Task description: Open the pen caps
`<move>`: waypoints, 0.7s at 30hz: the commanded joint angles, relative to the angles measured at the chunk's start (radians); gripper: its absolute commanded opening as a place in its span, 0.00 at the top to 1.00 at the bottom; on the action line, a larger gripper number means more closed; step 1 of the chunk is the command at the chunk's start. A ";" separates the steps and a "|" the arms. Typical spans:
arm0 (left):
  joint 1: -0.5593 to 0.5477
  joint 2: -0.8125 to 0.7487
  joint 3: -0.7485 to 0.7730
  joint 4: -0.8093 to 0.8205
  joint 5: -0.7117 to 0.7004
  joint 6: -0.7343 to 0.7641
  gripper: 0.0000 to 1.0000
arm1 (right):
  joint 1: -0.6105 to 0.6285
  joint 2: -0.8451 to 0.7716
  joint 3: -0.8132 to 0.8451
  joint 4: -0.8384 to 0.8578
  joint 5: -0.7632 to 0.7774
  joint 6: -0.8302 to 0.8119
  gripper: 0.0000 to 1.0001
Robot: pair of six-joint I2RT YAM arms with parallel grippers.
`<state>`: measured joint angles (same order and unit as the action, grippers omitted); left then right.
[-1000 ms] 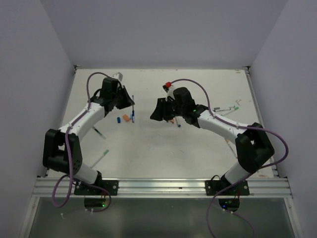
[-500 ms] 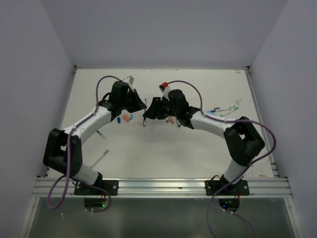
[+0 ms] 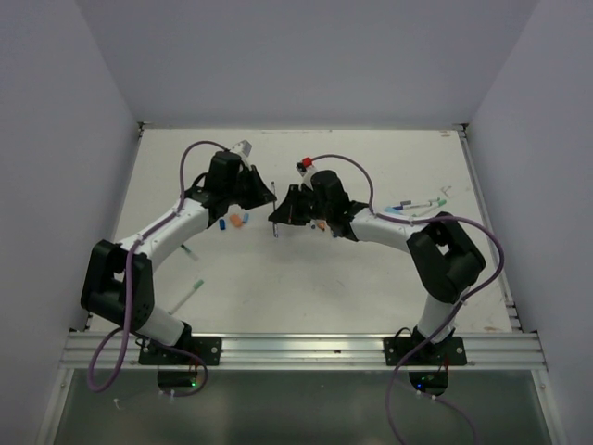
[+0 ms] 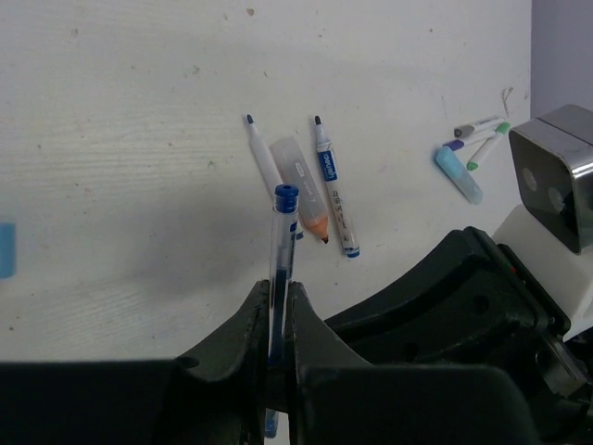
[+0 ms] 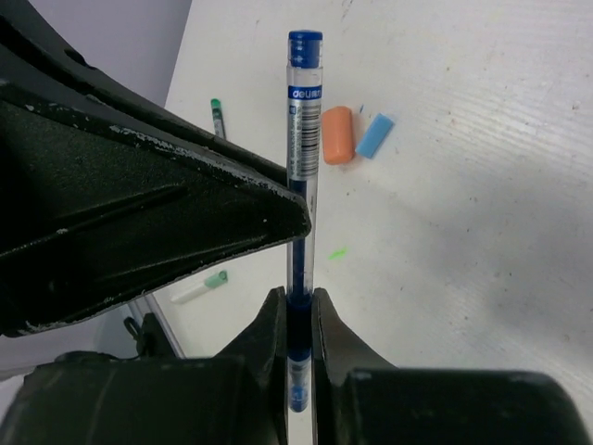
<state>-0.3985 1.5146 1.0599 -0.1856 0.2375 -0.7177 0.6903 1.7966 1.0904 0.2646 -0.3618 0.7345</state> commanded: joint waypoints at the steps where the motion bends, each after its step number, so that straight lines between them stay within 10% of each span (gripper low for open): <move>1: -0.013 -0.030 0.005 0.038 0.023 -0.003 0.95 | 0.011 0.001 0.022 0.055 -0.005 0.006 1.00; 3: -0.011 -0.043 0.014 0.028 -0.009 0.007 0.57 | 0.011 -0.006 0.008 0.056 0.003 0.006 1.00; 7: -0.011 -0.088 0.029 -0.031 -0.089 0.058 0.25 | 0.009 -0.026 -0.007 0.036 0.018 0.000 1.00; 13: -0.011 -0.178 -0.040 -0.055 -0.145 0.112 0.22 | -0.026 -0.045 -0.018 0.010 0.011 -0.003 1.00; 21: -0.011 -0.271 -0.287 0.297 0.210 0.113 0.42 | -0.081 -0.063 -0.009 0.044 -0.101 0.014 1.00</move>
<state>-0.4026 1.2633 0.8497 -0.0887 0.2588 -0.6182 0.6178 1.7947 1.0767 0.2619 -0.3904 0.7414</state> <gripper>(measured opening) 0.597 0.103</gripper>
